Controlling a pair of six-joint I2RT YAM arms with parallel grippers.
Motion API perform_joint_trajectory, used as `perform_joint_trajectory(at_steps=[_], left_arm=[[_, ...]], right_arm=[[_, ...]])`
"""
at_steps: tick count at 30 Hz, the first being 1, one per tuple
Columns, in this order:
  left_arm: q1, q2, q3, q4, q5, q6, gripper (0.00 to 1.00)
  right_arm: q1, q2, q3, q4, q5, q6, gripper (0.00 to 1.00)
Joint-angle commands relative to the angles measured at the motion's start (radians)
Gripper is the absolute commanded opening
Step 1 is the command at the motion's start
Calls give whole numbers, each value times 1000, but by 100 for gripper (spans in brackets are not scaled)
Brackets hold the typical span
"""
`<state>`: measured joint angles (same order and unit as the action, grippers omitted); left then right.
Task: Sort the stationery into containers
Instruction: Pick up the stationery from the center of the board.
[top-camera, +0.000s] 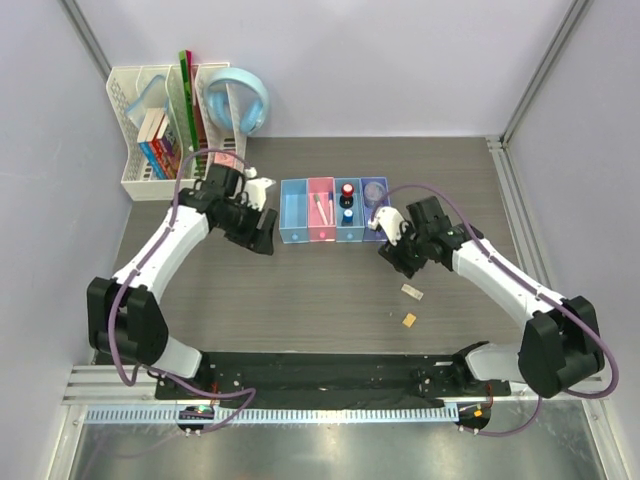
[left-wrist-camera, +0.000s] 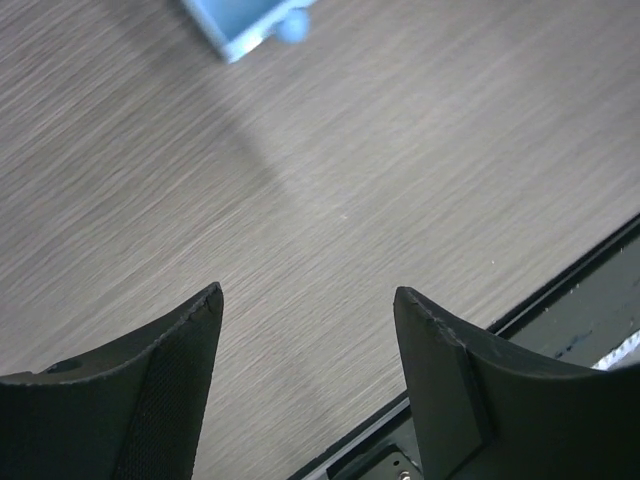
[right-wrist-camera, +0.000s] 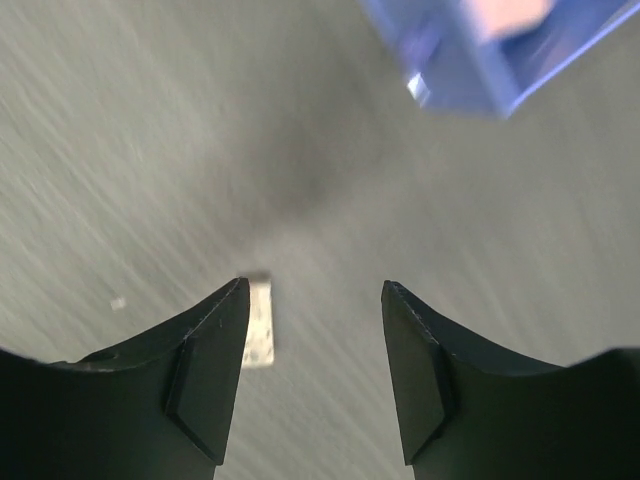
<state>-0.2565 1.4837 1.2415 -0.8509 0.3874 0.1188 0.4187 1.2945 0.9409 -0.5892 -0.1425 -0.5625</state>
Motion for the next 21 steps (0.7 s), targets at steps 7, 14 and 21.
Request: perform_joint_trajectory(at_steps=[7, 14, 21], left_arm=[[-373, 107, 85, 9, -126, 45, 70], [-544, 274, 202, 91, -232, 12, 71], [-714, 346, 227, 234, -301, 2, 71]], right_arm=[[-153, 0, -123, -9, -74, -149, 61], [-195, 28, -148, -34, -153, -197, 62], [-216, 38, -165, -127, -255, -266, 62]])
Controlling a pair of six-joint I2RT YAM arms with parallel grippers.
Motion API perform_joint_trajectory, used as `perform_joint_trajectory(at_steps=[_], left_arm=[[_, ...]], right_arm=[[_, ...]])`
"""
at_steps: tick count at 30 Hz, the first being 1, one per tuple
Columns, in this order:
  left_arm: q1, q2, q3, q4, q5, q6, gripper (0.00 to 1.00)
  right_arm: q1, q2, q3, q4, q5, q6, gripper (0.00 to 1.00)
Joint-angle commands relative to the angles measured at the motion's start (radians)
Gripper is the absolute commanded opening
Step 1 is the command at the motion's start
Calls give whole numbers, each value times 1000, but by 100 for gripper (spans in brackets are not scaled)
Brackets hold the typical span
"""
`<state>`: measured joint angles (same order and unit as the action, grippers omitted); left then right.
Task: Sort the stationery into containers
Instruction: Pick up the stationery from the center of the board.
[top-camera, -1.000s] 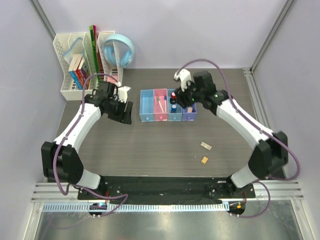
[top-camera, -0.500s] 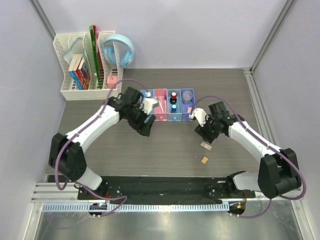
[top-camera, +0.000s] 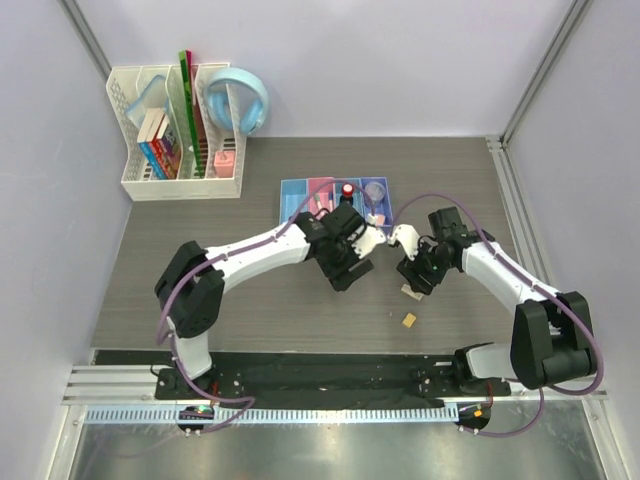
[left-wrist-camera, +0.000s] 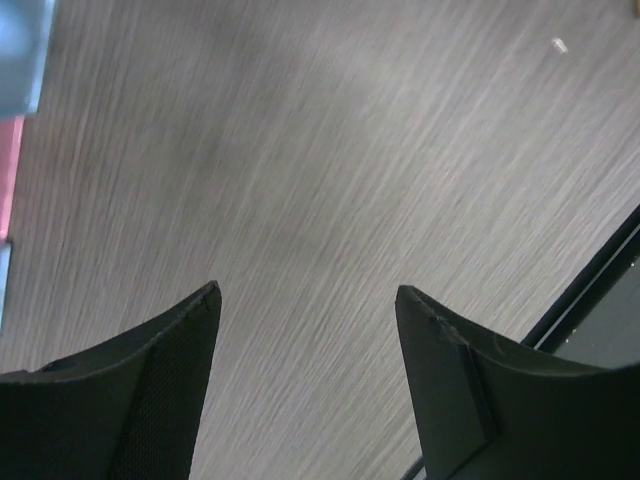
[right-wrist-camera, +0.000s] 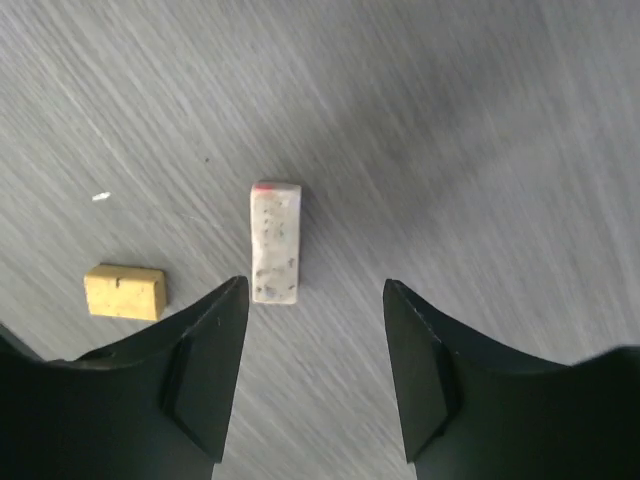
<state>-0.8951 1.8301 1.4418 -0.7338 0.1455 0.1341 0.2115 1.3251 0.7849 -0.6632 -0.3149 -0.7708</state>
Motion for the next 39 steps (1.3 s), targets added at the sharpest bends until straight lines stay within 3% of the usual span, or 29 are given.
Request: perform_joint_trajectory(at_steps=[1, 13, 20, 23, 27, 30, 39], left_arm=[[-87, 8, 25, 131, -64, -19, 72], [-122, -104, -83, 275, -179, -33, 72], [-122, -161, -86, 258, -164, -22, 71], [-122, -175, -92, 251, -159, -4, 71], [-122, -175, -86, 246, -152, 6, 71], [-122, -167, -77, 240, -124, 6, 71], [-182, -108, -73, 272, -100, 38, 72]], right_arm=[[-9, 13, -12, -55, -84, -64, 62], [-9, 97, -29, 19, -38, -18, 61], [-8, 158, -49, 76, -12, 13, 55], [-8, 181, -61, 100, 3, 22, 46], [-8, 206, -70, 126, 37, 27, 12], [-8, 203, -70, 140, 56, 34, 1], [-101, 122, 49, 143, 120, 132, 1]])
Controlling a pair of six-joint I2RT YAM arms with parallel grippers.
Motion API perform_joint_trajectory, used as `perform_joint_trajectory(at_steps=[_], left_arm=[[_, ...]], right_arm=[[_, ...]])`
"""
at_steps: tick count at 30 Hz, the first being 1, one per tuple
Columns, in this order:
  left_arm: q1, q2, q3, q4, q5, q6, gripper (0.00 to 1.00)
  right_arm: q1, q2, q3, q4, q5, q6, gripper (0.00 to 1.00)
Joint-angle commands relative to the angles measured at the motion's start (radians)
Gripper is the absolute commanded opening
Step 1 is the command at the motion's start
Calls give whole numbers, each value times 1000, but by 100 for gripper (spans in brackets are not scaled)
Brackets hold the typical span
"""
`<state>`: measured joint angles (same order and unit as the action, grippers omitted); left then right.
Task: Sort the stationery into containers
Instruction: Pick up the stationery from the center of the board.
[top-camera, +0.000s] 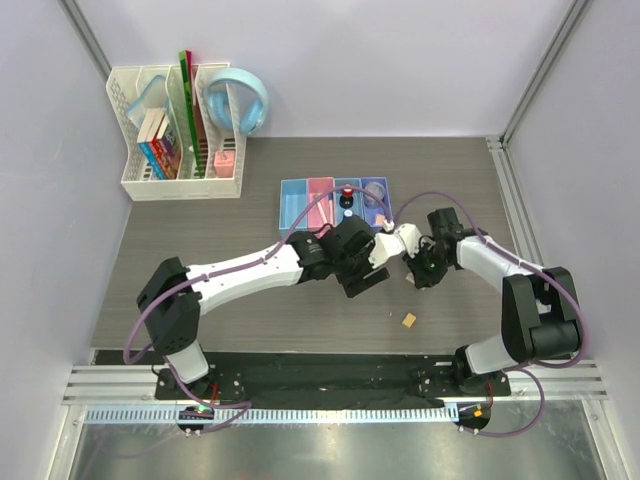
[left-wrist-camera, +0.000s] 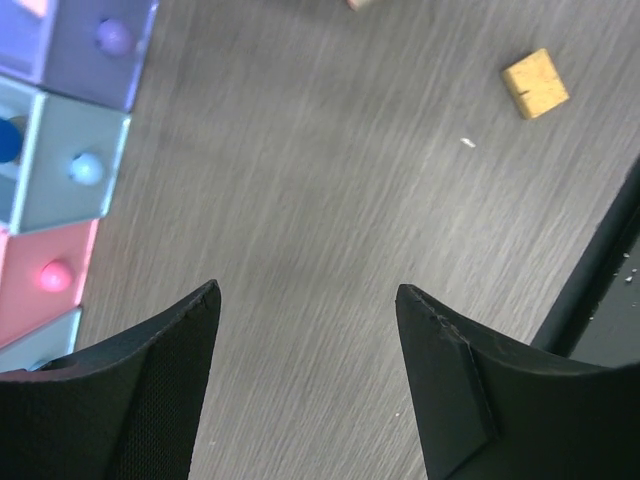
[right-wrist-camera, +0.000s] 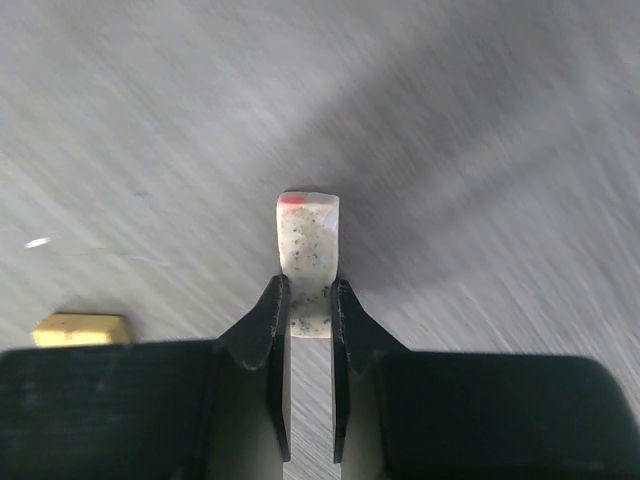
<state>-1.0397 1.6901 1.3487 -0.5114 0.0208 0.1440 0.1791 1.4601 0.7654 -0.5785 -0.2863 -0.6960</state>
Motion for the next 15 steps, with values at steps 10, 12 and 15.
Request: perform_joint_trajectory(at_steps=[10, 12, 15], left_arm=[[-123, 212, 156, 37, 20, -29, 87], [-123, 250, 185, 25, 57, -55, 89], [-123, 287, 243, 8, 152, -99, 90]], right_arm=[[-165, -40, 247, 75, 188, 182, 1], [-197, -46, 259, 80, 193, 196, 1], [-204, -60, 271, 86, 193, 222, 1]])
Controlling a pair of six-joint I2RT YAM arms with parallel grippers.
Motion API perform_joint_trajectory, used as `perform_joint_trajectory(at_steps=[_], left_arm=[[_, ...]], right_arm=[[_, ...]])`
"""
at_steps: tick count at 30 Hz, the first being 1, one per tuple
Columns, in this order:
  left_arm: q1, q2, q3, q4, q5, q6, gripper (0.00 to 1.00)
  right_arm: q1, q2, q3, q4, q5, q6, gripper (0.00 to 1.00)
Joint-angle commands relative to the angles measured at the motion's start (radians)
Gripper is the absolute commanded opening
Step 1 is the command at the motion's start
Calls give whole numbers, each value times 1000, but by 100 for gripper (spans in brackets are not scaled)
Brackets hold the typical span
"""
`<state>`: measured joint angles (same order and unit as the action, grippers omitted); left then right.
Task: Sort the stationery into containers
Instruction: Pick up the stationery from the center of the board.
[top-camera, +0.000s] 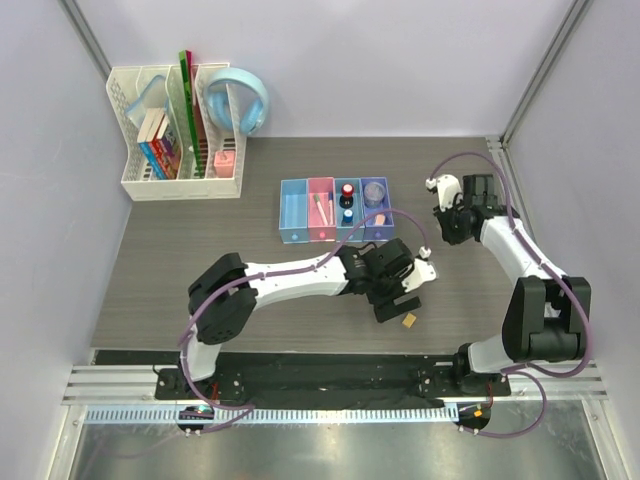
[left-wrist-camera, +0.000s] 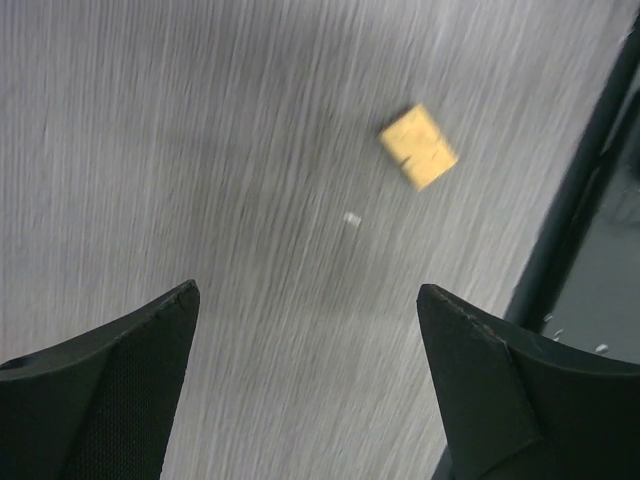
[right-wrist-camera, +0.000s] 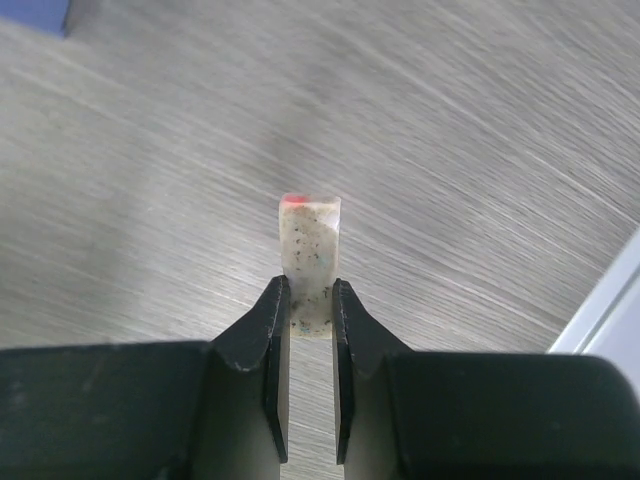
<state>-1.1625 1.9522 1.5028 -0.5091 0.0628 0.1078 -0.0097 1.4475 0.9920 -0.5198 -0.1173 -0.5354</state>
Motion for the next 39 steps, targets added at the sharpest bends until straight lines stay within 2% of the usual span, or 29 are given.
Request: perform_joint_trajectory(at_steps=[1, 5, 8, 14, 25, 28, 31, 34, 39], left_arm=[[0, 46, 111, 4, 167, -91, 90], [0, 100, 160, 3, 277, -141, 90], [-8, 157, 198, -5, 295, -158, 90], [-42, 244, 231, -16, 246, -161, 89], [-58, 312, 287, -20, 181, -172, 88], [-63, 330, 292, -20, 161, -175, 83], [-69, 355, 292, -20, 118, -175, 72], [-69, 375, 290, -20, 98, -174, 55], [-68, 396, 290, -37, 98, -174, 42]], right_arm=[[-15, -47, 46, 30, 22, 71, 1], [-15, -62, 48, 40, 27, 83, 1], [-15, -73, 51, 43, 18, 94, 1], [-15, -85, 97, 49, -30, 127, 1], [-15, -107, 207, 46, -71, 158, 1], [-13, -124, 226, 44, -91, 161, 1], [-13, -142, 250, 38, -145, 176, 1], [-7, -151, 289, 27, -188, 198, 1], [46, -144, 364, 14, -208, 213, 1]])
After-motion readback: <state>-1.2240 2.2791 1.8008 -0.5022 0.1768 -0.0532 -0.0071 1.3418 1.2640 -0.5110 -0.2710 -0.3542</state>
